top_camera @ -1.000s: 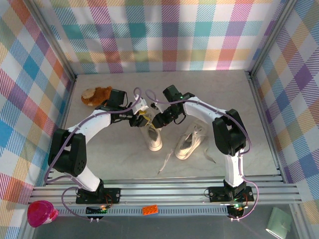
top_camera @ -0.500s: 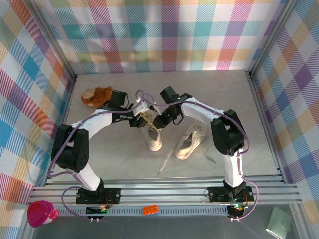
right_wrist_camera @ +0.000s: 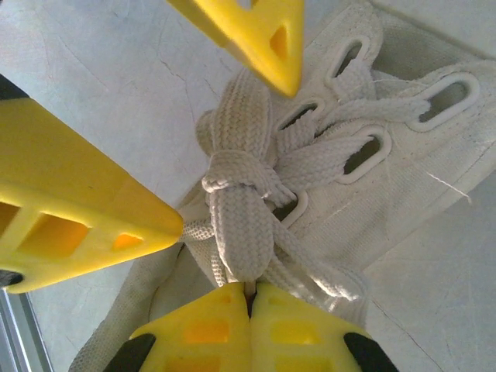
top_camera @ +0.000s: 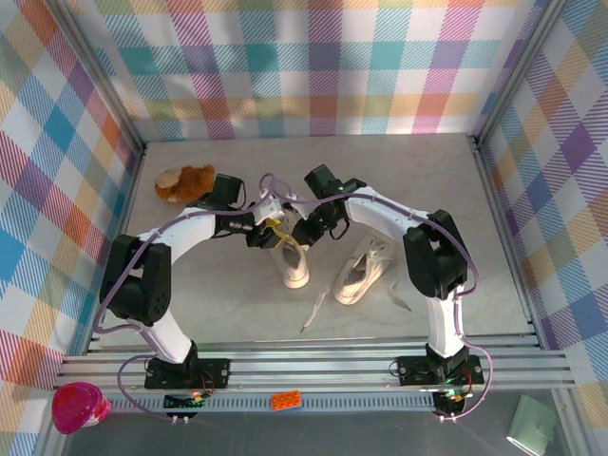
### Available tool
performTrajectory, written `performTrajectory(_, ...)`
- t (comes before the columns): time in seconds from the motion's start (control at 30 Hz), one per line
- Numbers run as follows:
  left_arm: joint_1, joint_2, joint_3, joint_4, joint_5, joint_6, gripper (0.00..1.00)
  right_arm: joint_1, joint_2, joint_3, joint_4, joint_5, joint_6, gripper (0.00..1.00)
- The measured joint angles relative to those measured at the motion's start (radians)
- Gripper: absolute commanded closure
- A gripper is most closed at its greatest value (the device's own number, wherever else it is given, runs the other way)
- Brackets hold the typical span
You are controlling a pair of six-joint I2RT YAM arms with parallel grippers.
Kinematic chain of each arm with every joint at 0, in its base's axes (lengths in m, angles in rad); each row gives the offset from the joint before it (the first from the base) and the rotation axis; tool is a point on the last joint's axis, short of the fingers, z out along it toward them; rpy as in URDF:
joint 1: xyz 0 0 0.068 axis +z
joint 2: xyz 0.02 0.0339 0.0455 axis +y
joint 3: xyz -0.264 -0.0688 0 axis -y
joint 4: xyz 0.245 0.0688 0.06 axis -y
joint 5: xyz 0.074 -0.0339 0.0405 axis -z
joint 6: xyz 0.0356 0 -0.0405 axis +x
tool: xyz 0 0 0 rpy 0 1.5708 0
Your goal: Tie the shoes
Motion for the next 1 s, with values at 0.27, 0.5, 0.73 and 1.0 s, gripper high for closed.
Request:
performTrajectory(0.27, -0.008, 0.021, 0.024, -0.029, 0.01, 0.016, 0.81, -0.001, -0.004, 0.0, -0.006, 0.009, 0.0, 0.95)
performTrajectory(0.5, -0.01, 0.027, 0.036, -0.045, 0.017, 0.022, 0.86, -0.007, -0.013, -0.002, -0.008, 0.019, -0.002, 0.95)
performTrajectory(0.73, -0.015, 0.041, 0.045, -0.06, 0.016, 0.023, 0.86, -0.008, -0.03, -0.002, -0.006, 0.024, -0.004, 1.0)
performTrajectory(1.0, -0.015, 0.042, 0.045, -0.067, 0.016, 0.023, 0.86, -0.021, -0.047, -0.011, 0.004, 0.032, 0.001, 1.0)
